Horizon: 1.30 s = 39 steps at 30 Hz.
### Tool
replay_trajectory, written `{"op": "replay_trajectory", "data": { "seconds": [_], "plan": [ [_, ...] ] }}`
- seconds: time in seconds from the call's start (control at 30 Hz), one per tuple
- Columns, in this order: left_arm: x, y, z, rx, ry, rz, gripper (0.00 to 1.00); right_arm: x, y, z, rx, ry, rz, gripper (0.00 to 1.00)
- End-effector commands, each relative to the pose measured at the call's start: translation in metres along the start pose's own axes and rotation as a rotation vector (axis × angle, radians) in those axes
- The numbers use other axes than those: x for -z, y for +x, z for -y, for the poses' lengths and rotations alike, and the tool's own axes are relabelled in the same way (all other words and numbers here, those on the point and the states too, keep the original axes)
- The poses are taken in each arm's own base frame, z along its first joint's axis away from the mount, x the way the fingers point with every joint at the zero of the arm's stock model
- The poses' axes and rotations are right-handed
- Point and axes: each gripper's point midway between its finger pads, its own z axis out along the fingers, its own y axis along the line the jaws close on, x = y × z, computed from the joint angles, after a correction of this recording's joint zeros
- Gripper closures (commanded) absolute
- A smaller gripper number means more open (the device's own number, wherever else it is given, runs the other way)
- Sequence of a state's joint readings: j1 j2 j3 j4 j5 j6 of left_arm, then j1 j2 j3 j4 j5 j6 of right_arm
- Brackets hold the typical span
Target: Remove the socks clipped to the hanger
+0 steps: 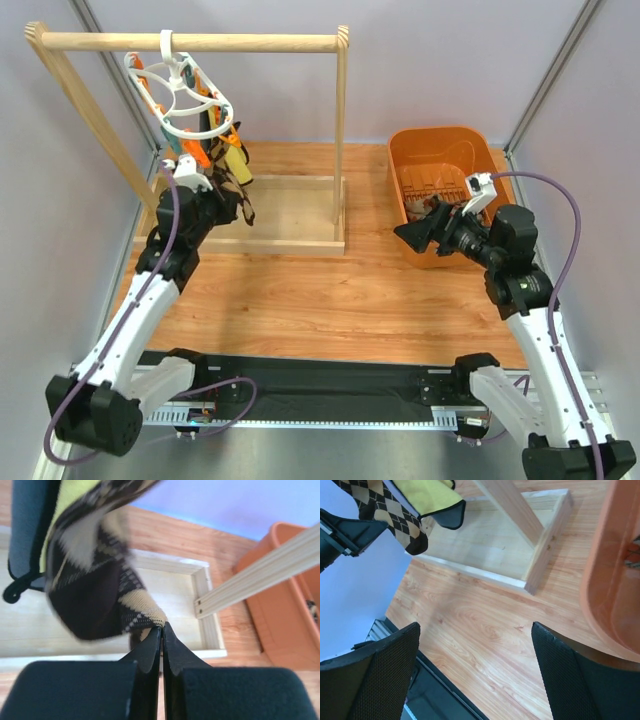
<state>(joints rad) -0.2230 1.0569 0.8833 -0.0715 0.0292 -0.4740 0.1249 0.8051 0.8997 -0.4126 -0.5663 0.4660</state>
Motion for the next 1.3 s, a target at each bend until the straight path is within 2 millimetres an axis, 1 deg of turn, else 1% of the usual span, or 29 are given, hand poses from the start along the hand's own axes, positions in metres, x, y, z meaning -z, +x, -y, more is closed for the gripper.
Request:
{"op": "replay_trajectory", "data": {
  "seconds": [0.0,0.03,0.07,0.1,0.17,0.2,0.27,0.3,0.37,0.4,0.47,0.5,0.53,0.57,0.6,0.67,0.7,0.73,0.77,0.8,0.83,0.87,0.93,0.97,1.0,1.03,1.1,1.13,1.27],
  "plan": [
    [0.036,-0.002,0.007,0.003,0.029,0.003,1.00,-0.001,-0.009,-0.033,0.063,-0.060,0.020,0.07],
    [0.043,0.003,0.005,0.002,0.021,-0.015,1.00,-0.003,-0.007,-0.038,0.065,-0.068,0.016,0.07],
    [0.054,-0.001,0.004,0.004,0.014,0.003,1.00,-0.007,-0.008,-0.044,0.068,-0.074,0.025,0.08],
    [0.060,-0.001,0.003,0.014,0.002,-0.001,1.00,-0.010,0.003,-0.064,0.092,-0.141,-0.004,0.08],
    [0.075,0.006,-0.001,0.026,-0.028,-0.038,1.00,-0.020,0.004,-0.084,0.150,-0.200,0.003,0.07],
    [0.080,0.008,0.000,0.031,-0.025,-0.053,1.00,-0.021,0.006,-0.111,0.202,-0.276,-0.009,0.07],
    [0.092,0.015,0.008,0.037,0.019,-0.091,1.00,-0.029,0.001,-0.125,0.329,-0.305,-0.008,0.07],
    [0.096,0.015,0.013,0.038,0.044,-0.095,1.00,-0.040,-0.012,-0.138,0.366,-0.322,-0.005,0.07],
    [0.107,0.015,0.025,0.042,0.100,-0.118,1.00,-0.046,-0.019,-0.157,0.414,-0.393,-0.015,0.07],
    [0.112,0.020,0.025,0.041,0.100,-0.150,1.00,-0.054,-0.029,-0.168,0.450,-0.425,0.004,0.07],
    [0.120,0.017,0.031,0.036,0.123,-0.171,1.00,-0.056,-0.045,-0.191,0.485,-0.516,0.048,0.07],
    [0.126,0.022,0.030,0.036,0.115,-0.200,1.00,-0.071,-0.045,-0.194,0.482,-0.532,0.029,0.07],
    [0.129,0.022,0.030,0.026,0.111,-0.206,1.00,-0.065,-0.065,-0.215,0.500,-0.586,0.077,0.07],
    [0.133,0.017,0.031,0.021,0.109,-0.201,1.00,-0.069,-0.071,-0.220,0.498,-0.595,0.086,0.07],
    [0.137,0.021,0.029,0.019,0.096,-0.223,1.00,-0.075,-0.078,-0.225,0.483,-0.599,0.095,0.07],
    [0.143,0.013,0.030,0.010,0.090,-0.212,1.00,-0.094,-0.093,-0.233,0.481,-0.604,0.125,0.11],
    [0.146,0.015,0.027,0.012,0.075,-0.227,1.00,-0.102,-0.095,-0.235,0.481,-0.606,0.127,0.15],
    [0.148,0.014,0.027,0.010,0.067,-0.227,1.00,-0.125,-0.090,-0.228,0.470,-0.583,0.104,0.24],
    [0.150,0.011,0.028,0.011,0.066,-0.225,1.00,-0.126,-0.102,-0.238,0.483,-0.598,0.133,0.27],
    [0.152,0.013,0.027,0.011,0.061,-0.240,1.00,-0.134,-0.101,-0.240,0.488,-0.604,0.125,0.28],
    [0.154,0.010,0.028,0.013,0.060,-0.243,1.00,-0.156,-0.090,-0.234,0.500,-0.605,0.086,0.28],
    [0.155,0.009,0.027,0.011,0.056,-0.248,1.00,-0.157,-0.097,-0.243,0.519,-0.627,0.102,0.28],
    [0.157,0.009,0.023,0.025,0.035,-0.267,1.00,-0.168,-0.093,-0.249,0.544,-0.675,0.092,0.27],
    [0.158,0.009,0.021,0.034,0.028,-0.269,1.00,-0.181,-0.087,-0.248,0.535,-0.691,0.079,0.27],
    [0.160,0.010,0.023,0.048,0.047,-0.283,1.00,-0.181,-0.092,-0.257,0.540,-0.734,0.121,0.27],
    [0.159,0.007,0.017,0.075,0.030,-0.273,1.00,-0.180,-0.094,-0.265,0.548,-0.781,0.154,0.27],
    [0.159,0.009,0.019,0.110,0.061,-0.291,1.00,-0.187,-0.098,-0.271,0.533,-0.812,0.205,0.27],
    [0.157,0.007,0.009,0.134,0.032,-0.284,1.00,-0.191,-0.101,-0.272,0.531,-0.803,0.221,0.27],
    [0.151,0.006,0.001,0.181,0.014,-0.298,1.00,-0.210,-0.100,-0.280,0.586,-0.796,0.219,0.28]
  ]
}}
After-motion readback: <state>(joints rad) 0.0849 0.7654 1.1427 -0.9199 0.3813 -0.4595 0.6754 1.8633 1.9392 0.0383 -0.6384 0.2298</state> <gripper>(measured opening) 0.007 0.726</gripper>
